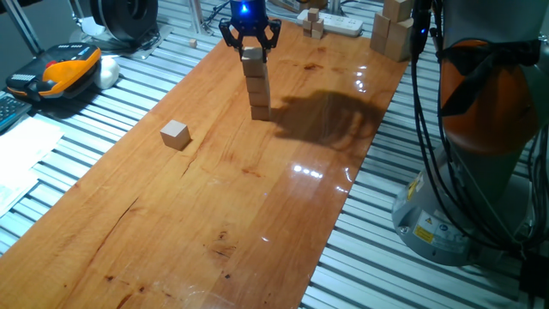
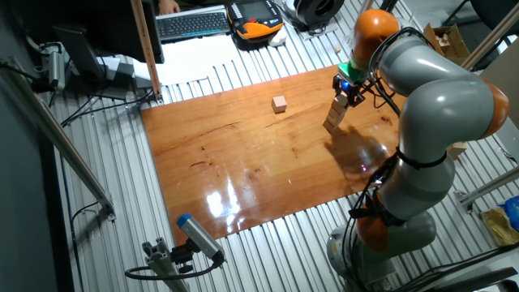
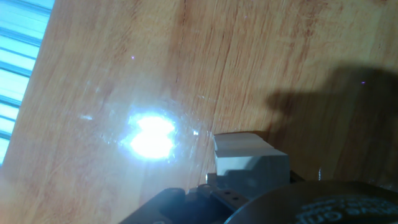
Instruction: Stack the blocks in a vertical line of five
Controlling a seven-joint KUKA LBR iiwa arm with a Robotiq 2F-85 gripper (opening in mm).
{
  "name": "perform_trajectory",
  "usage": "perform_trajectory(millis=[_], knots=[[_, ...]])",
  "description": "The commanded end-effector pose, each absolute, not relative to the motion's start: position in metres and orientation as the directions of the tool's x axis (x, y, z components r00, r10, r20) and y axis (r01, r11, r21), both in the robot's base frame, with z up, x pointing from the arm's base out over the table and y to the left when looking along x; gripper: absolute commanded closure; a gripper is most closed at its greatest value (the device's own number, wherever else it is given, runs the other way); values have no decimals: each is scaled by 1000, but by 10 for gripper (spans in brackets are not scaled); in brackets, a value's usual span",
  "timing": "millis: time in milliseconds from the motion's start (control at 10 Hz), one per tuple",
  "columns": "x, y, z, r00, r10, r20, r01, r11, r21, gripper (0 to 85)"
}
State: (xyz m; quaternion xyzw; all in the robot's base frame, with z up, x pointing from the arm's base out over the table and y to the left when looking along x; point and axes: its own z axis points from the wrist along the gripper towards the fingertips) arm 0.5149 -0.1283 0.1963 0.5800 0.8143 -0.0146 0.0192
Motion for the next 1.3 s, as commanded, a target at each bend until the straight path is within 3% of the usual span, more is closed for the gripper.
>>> perform_trajectory(millis=[0,300,400,1200], knots=[[515,-128,196,-327,944,-51,945,327,-4,510],[515,-128,196,-324,945,-51,946,324,-4,510],[515,-128,196,-324,945,-53,946,324,-6,340],[515,-130,197,-325,944,-55,946,325,-9,340]])
